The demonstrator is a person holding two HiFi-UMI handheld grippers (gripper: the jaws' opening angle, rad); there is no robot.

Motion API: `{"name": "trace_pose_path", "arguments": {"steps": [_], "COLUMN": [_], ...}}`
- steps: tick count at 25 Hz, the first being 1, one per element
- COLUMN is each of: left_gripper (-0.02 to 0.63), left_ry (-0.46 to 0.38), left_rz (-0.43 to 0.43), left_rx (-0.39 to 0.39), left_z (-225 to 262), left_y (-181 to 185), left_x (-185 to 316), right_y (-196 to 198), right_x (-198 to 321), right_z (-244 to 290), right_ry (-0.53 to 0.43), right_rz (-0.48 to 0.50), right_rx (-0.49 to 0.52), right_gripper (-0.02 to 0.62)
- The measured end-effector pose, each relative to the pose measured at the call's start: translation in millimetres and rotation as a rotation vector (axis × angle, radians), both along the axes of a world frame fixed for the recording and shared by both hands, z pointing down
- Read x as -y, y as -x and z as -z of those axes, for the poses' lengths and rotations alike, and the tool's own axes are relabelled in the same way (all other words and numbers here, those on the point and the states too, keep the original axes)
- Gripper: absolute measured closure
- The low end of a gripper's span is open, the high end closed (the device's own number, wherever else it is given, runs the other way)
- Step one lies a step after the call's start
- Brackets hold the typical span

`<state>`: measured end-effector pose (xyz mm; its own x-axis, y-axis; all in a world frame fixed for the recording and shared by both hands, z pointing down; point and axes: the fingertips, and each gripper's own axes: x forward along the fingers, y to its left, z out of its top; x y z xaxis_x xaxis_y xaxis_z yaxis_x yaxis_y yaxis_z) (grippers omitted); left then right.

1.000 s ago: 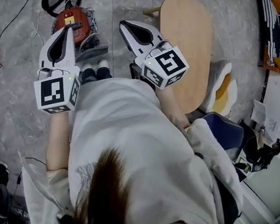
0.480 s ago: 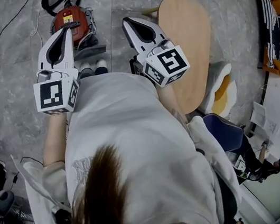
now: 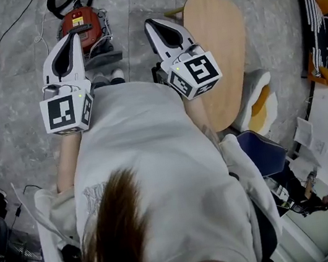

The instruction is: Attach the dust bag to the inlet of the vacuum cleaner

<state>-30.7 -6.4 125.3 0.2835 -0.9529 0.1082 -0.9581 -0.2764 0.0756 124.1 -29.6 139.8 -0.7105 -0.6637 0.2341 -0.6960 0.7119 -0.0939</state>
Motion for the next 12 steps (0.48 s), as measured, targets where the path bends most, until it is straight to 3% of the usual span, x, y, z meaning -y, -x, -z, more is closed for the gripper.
{"name": "trace_pose_path", "arguments": {"steps": [12], "left_gripper": [0.589], "left_ry": [-0.028], "left_rz": [0.047], "left_rx": [0.019], "left_z": [4.3], "left_y": [3.9], "left_x": [-17.1], "right_y": [-2.3], "right_x": [-14.8], "right_z": [-0.5], "right_ry": [-0.005], "right_rz": [0.010], "right_rx": [0.001], "right_gripper": [0.595]}}
